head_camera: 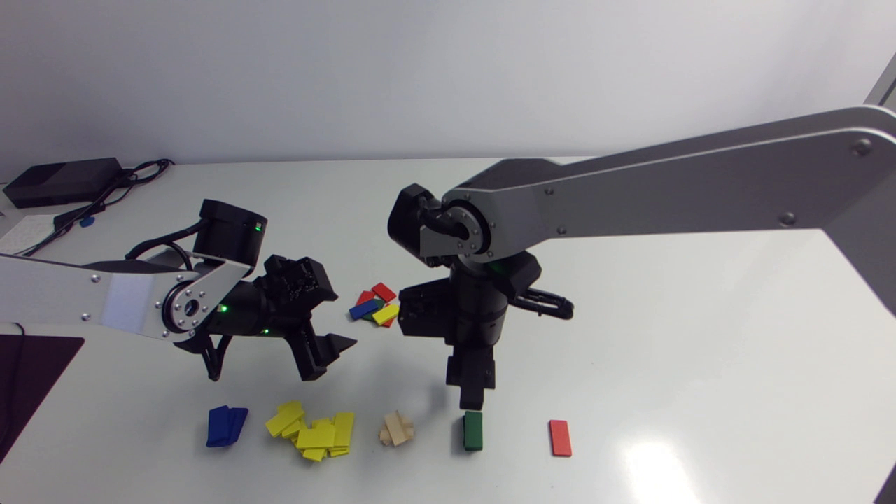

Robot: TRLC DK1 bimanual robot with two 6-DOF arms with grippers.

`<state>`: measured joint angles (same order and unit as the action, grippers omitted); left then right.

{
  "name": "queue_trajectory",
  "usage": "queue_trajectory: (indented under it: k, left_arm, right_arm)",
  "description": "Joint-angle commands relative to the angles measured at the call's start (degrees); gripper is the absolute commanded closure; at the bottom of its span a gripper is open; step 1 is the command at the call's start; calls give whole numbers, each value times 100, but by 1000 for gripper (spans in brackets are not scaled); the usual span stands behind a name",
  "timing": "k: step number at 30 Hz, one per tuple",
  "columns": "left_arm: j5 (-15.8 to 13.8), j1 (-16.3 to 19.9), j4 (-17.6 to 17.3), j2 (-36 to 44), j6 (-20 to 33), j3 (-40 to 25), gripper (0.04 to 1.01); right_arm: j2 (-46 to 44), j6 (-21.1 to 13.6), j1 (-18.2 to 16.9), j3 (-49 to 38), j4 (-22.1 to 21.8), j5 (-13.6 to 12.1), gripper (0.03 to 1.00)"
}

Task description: Take domino bricks one by one from the mixed stack on the table and place each onto the existing stack of the same color.

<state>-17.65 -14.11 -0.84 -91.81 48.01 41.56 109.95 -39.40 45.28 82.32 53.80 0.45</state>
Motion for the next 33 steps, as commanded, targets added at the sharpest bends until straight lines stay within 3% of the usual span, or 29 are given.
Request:
queue_trajectory:
  k: [1, 7, 12, 23, 33]
  left_arm:
    - [-54, -31, 5, 93, -2, -148, 87]
    - [-54, -57, 5, 102, -20, -166, 87]
    - [-54, -92, 14, 102, -20, -166, 87]
    - [-54, -92, 40, 93, -20, -148, 87]
    - [-54, -92, 40, 93, -20, -139, 87]
  right_arm:
    - [-272, 275, 201, -340, -71, -18, 618]
    - [-519, 714, 517, -683, -177, -18, 618]
    - [-642, 934, 588, -990, -432, -27, 618]
    - [-888, 1215, 658, -1509, -783, -18, 618]
    - [-853, 1233, 658, -1623, -959, -27, 616]
